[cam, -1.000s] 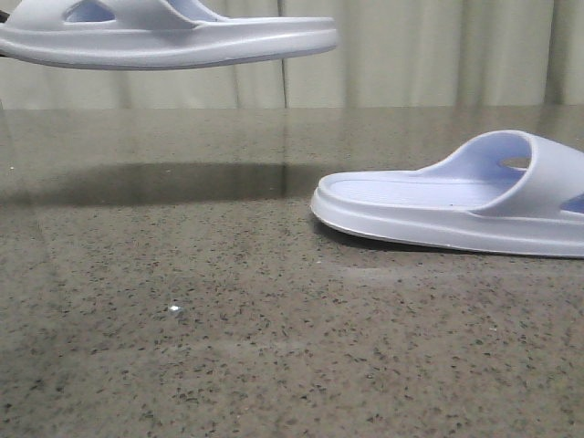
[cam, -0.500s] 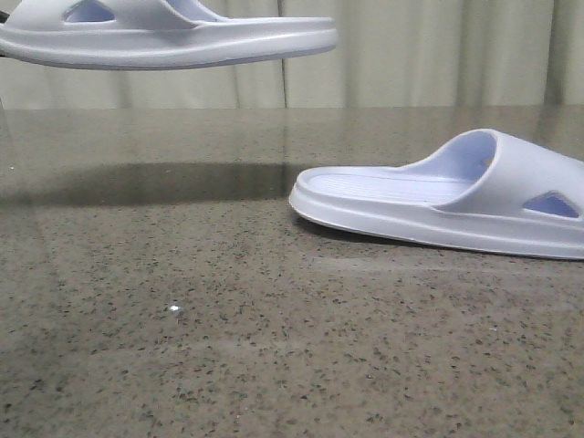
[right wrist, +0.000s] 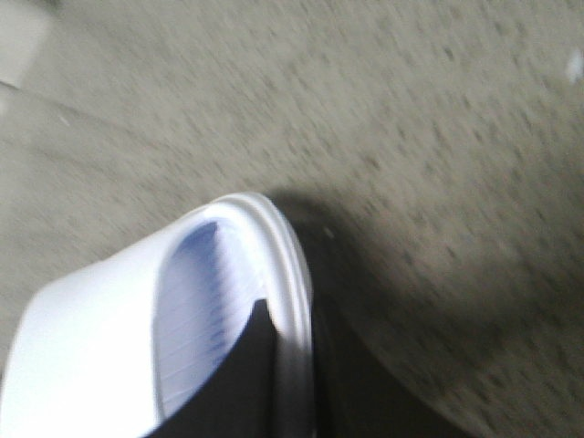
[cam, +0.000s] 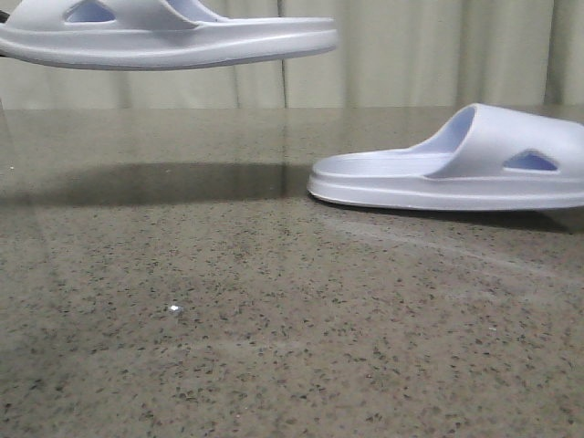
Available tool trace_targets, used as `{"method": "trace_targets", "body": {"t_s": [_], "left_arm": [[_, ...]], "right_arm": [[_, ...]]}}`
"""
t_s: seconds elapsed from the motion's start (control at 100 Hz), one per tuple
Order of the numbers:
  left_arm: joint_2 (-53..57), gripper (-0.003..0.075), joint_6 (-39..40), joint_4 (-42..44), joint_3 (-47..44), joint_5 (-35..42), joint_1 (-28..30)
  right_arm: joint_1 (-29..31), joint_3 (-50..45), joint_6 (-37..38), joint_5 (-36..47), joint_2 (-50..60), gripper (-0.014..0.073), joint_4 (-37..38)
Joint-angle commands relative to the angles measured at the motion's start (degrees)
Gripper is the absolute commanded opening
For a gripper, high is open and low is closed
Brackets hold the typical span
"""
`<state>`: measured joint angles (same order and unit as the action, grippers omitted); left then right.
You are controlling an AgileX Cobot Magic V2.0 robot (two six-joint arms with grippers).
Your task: Insert blue slippers together front up
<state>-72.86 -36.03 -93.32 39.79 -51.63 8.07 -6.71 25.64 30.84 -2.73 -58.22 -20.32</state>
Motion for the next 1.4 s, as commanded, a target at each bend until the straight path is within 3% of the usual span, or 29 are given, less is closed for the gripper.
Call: {"method": "trace_targets", "body": {"t_s": [0.0, 0.26, 0.44, 0.7, 0.97, 1.08, 1.27, 1.39], "left_arm": [[1.47, 0.0027, 0.03, -4.23, 1.30, -2.50, 0.17], [1.47, 0.0027, 0.03, -4.23, 1.30, -2.95, 0.17], [1.47, 0.0027, 0.03, -3.98, 1.30, -2.95, 0.17], [1.47, 0.0027, 0.03, -3.76, 1.30, -3.77, 0.17], [1.47, 0.0027, 0.03, -3.76, 1.30, -7.52, 0.17], [1.47, 0.0027, 0.03, -3.76, 1.30, -8.53, -1.05], [1.47, 0.0027, -0.09, -3.76, 1.30, -10.11, -3.71], [1.47, 0.0027, -0.09, -4.02, 1.30, -11.44, -4.24]], "right_arm": [[-0.20, 3.54, -0.77, 7.19, 0.22, -0.0107, 0.40], [-0.20, 11.73, -0.77, 12.70, 0.22, -0.0107, 2.13], [-0.20, 17.10, -0.77, 11.36, 1.55, -0.0107, 2.97], [-0.20, 23.10, -0.77, -4.40, 7.35, -0.0107, 3.72], [-0.20, 23.51, -1.41, -14.42, 13.23, -0.0107, 2.90], [-0.20, 23.51, -4.45, -17.13, 14.57, -0.0107, -0.47], [-0.20, 23.39, -17.05, -20.77, 14.82, -0.0107, -14.16], [-0.20, 23.39, -19.84, -21.18, 14.82, -0.0107, -17.17]]}}
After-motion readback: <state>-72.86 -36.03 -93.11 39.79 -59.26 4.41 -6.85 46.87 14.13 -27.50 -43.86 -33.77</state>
